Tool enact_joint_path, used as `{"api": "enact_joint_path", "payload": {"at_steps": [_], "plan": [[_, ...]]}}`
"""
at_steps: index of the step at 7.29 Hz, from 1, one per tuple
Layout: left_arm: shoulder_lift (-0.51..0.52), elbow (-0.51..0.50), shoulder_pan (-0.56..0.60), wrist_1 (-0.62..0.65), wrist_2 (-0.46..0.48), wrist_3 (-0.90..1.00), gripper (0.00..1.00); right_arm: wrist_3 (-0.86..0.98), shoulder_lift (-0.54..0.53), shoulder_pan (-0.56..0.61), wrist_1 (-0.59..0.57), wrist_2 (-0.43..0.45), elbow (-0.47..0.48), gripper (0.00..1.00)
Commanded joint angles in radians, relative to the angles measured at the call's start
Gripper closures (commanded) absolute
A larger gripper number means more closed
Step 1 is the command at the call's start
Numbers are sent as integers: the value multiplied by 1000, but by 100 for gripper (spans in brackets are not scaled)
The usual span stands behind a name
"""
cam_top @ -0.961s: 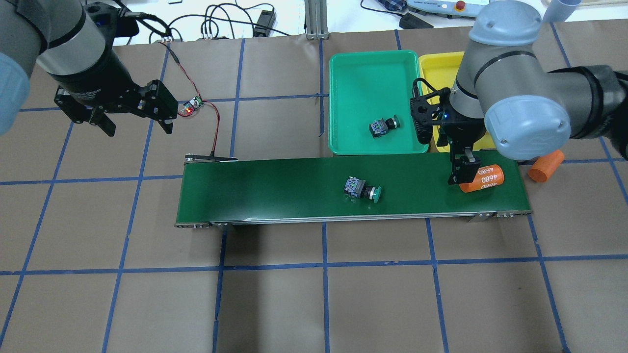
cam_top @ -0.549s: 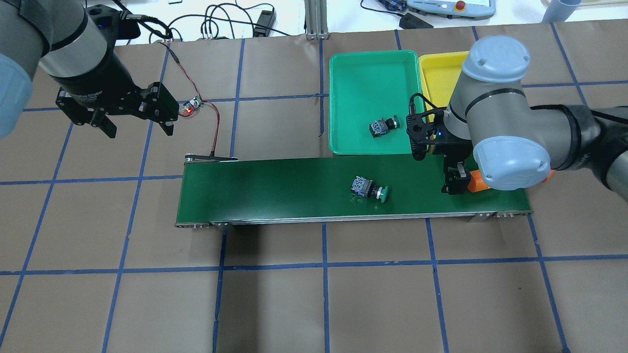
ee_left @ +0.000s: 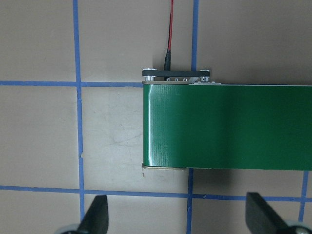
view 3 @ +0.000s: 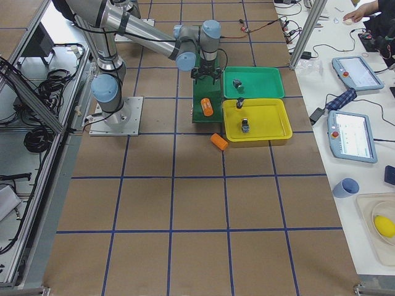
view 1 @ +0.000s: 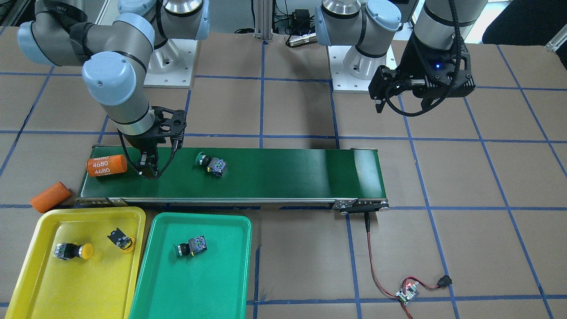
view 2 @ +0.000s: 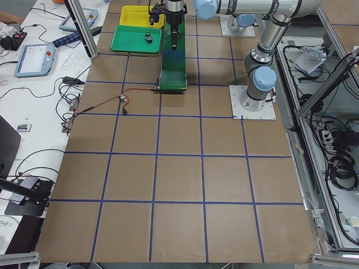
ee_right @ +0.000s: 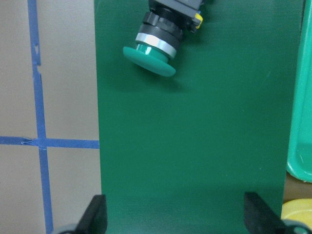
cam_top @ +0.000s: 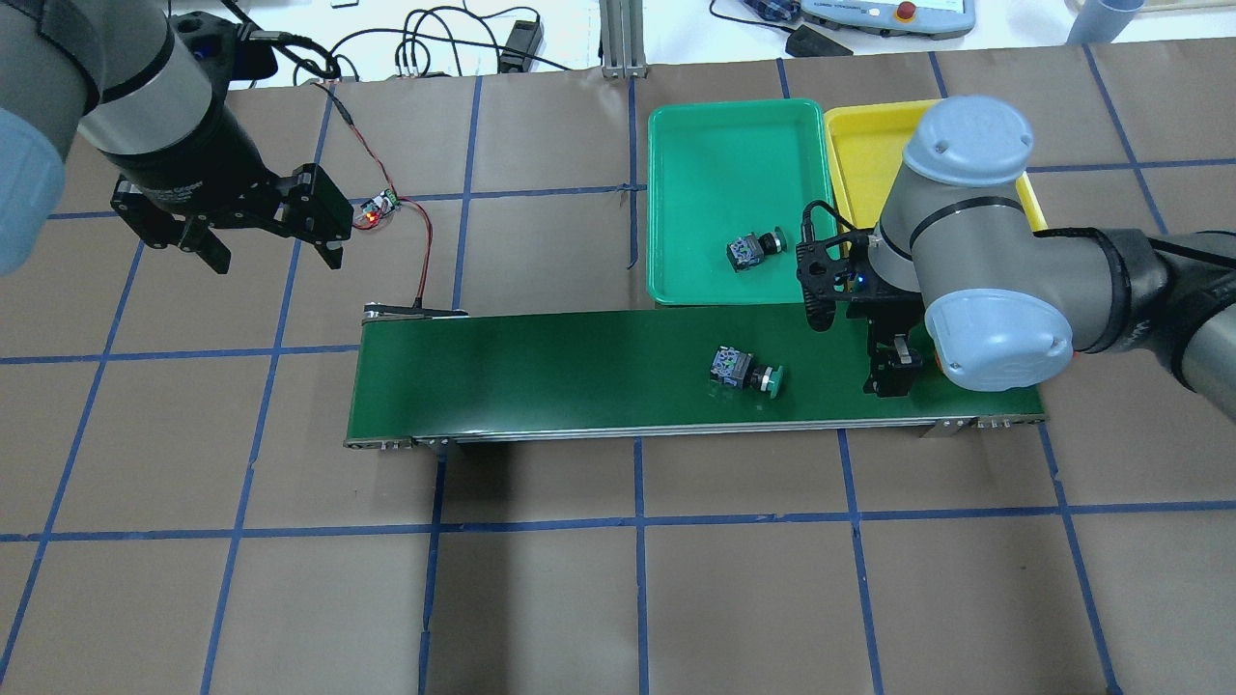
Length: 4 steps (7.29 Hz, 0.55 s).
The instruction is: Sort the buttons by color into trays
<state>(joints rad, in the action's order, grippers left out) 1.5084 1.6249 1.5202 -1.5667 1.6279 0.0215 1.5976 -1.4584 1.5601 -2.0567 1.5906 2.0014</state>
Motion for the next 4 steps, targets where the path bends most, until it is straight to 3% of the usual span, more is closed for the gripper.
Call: {"api": "enact_joint_path", "payload": {"at_steps": [1, 4], "plan": [[0, 0, 0, 1, 1, 1, 0, -1, 1, 0, 0, -1, -1, 0], [-2, -3, 0, 2, 1, 1, 0, -2, 9, 0, 0, -3, 0, 0]]}}
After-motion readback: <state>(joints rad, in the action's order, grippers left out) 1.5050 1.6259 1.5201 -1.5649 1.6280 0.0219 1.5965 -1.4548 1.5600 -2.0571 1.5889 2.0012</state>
